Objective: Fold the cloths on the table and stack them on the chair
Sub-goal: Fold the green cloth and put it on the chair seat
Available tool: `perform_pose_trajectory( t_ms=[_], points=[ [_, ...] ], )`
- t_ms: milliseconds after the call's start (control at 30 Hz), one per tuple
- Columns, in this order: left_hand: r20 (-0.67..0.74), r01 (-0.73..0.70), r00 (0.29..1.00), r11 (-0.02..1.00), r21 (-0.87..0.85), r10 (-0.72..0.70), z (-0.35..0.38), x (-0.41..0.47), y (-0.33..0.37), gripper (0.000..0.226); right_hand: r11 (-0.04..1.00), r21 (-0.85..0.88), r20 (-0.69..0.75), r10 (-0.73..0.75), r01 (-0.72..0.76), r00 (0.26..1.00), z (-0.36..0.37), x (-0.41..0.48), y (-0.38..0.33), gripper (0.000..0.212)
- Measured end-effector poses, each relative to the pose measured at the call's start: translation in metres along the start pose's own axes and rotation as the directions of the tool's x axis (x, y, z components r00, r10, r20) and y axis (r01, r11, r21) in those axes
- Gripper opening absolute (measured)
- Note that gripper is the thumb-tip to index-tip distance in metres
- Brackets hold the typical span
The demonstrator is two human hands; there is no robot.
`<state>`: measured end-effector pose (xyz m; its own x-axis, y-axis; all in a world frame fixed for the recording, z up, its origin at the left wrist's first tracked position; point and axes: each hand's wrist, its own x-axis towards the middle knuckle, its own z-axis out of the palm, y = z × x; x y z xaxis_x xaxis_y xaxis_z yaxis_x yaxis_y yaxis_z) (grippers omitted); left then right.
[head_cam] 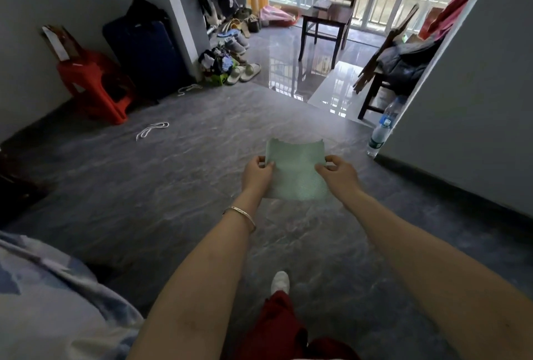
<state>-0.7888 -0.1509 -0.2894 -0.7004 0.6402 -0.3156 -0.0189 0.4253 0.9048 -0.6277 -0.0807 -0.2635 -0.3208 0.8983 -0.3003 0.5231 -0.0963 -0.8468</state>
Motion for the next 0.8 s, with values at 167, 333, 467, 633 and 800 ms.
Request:
perform_pose_trajectory(
  t_ms=[167,333,467,633,800],
  points=[
    [0.013,-0.026,1.0,0.999,0.048,0.026,0.001,0.073,0.034,0.024,1.0,0.009,-0.036,-0.002,0.002,0.999,0.012,0.067,-0.037,0.022],
    [0.046,-0.049,0.998,0.998,0.039,0.047,0.003,0.125,0.058,0.005,0.999,0.042,-0.083,0.004,0.0,0.997,0.019,0.11,-0.061,0.016],
    [0.063,-0.05,0.997,0.997,0.051,0.047,0.008,0.162,0.07,0.005,0.999,0.049,-0.109,0.014,-0.009,0.994,0.024,0.141,-0.075,0.019],
    [0.073,-0.029,0.997,0.999,0.039,0.026,0.017,0.2,0.083,0.002,0.999,0.039,-0.105,0.024,-0.02,0.994,0.025,0.179,-0.088,0.024],
    [0.069,-0.013,0.998,0.999,0.049,0.01,0.029,0.241,0.102,0.023,0.999,0.039,-0.098,0.013,-0.009,0.995,0.024,0.225,-0.103,0.024]
  ],
)
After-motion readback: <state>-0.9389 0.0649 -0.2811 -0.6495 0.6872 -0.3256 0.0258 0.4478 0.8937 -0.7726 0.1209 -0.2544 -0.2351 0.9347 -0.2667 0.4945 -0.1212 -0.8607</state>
